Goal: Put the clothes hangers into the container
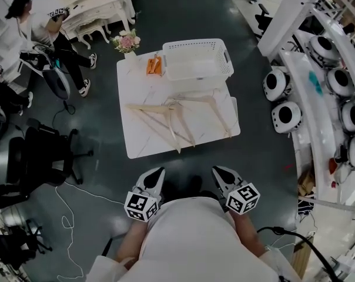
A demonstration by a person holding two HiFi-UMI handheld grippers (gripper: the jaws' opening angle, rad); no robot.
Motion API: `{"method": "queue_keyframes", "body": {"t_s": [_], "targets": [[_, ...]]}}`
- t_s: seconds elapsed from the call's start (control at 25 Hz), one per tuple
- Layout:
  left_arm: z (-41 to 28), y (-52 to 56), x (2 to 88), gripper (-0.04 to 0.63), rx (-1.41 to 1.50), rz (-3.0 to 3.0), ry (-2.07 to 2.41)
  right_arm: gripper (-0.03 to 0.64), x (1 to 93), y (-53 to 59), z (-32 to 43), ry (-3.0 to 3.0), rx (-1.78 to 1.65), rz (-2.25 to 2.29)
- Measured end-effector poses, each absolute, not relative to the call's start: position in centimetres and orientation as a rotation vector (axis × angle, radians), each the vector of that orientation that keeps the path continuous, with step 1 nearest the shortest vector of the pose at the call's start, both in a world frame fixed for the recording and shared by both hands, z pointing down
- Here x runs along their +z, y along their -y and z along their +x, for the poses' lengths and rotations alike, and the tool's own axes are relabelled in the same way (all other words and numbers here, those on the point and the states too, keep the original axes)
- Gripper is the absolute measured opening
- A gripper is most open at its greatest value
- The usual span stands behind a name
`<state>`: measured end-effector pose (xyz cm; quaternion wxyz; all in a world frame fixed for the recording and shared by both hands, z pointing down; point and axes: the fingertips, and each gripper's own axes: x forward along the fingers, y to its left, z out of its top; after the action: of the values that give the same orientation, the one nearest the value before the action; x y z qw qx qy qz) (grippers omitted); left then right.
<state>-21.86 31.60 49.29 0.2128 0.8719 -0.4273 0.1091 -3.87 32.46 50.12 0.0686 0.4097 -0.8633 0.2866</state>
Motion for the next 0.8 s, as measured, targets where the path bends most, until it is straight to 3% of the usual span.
{"method": "queue_keyframes", "body": {"t_s": [0.8], "targets": [[-16.2, -27.3, 50.4, 0.001, 0.343, 2.353, 1.321, 0.002, 51.1, -29.0, 4.4, 2.627, 0.872, 1.133]]}}
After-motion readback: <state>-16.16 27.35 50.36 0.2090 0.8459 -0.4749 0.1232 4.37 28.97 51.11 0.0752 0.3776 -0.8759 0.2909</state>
